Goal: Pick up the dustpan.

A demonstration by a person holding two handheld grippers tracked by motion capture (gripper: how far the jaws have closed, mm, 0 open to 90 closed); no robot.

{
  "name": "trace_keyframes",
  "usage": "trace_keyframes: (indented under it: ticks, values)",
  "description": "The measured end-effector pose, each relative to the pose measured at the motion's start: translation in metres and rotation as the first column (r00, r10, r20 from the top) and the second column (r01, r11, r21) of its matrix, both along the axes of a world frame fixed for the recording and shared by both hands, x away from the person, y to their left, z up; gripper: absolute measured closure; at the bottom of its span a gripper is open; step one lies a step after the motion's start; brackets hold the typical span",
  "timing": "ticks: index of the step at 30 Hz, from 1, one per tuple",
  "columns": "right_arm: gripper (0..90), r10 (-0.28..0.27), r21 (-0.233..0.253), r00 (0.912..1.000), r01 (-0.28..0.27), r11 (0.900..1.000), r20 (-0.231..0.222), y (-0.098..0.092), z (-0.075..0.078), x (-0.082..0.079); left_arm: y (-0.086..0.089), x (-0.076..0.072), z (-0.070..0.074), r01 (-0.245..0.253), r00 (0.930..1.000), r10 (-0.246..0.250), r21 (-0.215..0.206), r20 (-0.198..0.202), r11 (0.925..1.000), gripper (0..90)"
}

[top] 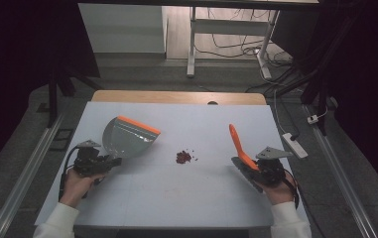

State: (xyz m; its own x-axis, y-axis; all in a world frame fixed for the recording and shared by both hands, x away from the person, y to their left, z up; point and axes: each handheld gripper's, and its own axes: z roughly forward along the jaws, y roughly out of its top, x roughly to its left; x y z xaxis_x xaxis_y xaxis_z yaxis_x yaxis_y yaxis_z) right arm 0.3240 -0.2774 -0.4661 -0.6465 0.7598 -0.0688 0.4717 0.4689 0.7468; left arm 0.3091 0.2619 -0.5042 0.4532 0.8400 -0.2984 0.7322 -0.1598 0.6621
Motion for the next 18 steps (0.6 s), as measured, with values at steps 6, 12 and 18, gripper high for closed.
trace_keyframes:
  ticks: [6, 12, 18]
  values:
    - [69.7, 0.003, -0.001, 1.0, -0.003, 1.0, 0.009, 0.002, 0.002, 0.002, -0.004, 0.005, 0.005, 0.034, 0.9991, -0.034, 0.008, 0.026, 0.9994, 61.7]
    - [69.7, 0.008, -0.005, 0.9999, -0.008, 1.0, 0.012, 0.006, 0.003, 0.004, -0.01, 0.012, 0.009, 0.095, 0.9938, -0.096, 0.011, 0.056, 0.9954, 61.7]
    - [69.7, 0.013, 0.0, 0.9998, -0.013, 1.0, 0.016, 0.012, 0.004, 0.01, -0.013, 0.013, 0.012, 0.153, 0.9859, -0.153, -0.001, 0.069, 0.9882, 61.7]
